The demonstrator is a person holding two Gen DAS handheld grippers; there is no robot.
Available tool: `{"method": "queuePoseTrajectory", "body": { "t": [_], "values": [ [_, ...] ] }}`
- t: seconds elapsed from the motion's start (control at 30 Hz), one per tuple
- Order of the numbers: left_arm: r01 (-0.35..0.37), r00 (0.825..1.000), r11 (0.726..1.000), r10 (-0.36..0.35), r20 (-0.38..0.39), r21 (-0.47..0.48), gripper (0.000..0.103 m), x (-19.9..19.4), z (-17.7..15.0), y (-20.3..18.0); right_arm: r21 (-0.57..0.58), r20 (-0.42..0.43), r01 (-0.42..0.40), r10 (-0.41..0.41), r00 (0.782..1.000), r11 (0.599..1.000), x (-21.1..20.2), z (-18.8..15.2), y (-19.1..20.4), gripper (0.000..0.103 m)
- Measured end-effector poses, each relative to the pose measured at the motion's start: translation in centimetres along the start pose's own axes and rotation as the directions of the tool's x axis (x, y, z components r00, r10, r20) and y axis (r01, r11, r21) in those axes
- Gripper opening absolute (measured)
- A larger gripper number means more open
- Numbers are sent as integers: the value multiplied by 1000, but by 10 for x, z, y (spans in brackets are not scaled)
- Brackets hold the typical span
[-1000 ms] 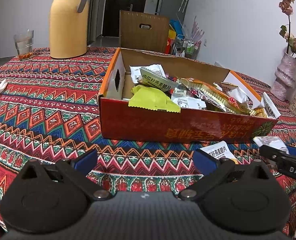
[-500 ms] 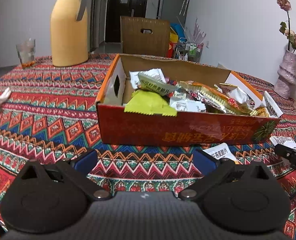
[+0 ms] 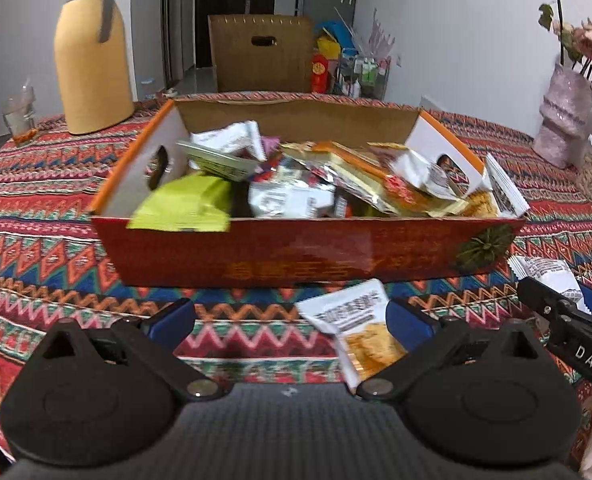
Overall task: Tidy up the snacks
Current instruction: 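Grasp a white packet with the right gripper while the left grasps the cracker packet, then carry both packets over the box with both grippers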
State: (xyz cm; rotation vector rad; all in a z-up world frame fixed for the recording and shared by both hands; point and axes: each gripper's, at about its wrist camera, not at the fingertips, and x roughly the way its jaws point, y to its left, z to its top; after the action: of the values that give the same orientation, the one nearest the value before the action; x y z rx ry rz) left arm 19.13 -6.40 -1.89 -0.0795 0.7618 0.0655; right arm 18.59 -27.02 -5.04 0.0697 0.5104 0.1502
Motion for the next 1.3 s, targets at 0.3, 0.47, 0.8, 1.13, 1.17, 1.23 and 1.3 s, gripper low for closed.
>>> {"method": "queuePoseTrajectory", "body": {
  "t": [0.3,0.47,0.8,1.13,1.17,1.23,1.3],
  "values": [
    [-18,997,1000,16,-81,-16,103,26,3,-29,48,-1,30,-30,1000,998,2,1,-9,58],
    [-59,992,998,57,-109,-10,103,37,0,-39,51,10,20,-20,1000,998,-1,1,-9,58],
    [-77,992,997,75,-100,-23,79,34,-4,-36,48,25,-1,-1,1000,999,-4,1,-8,58],
    [-30,997,999,33,-66,35,45,16,-11,-43,37,30,3,-4,1000,999,-3,0,-5,57],
    [-22,998,999,24,-64,28,45,14,-11,-41,35,35,2,-3,999,999,-4,0,-5,57],
    [-5,998,1000,6,-57,18,45,8,-9,-37,32,50,-4,3,999,999,-7,0,-5,57],
    [9,999,1000,-8,-37,22,45,-2,-8,-36,26,62,-13,11,998,1000,-9,0,-3,57]
  ]
}}
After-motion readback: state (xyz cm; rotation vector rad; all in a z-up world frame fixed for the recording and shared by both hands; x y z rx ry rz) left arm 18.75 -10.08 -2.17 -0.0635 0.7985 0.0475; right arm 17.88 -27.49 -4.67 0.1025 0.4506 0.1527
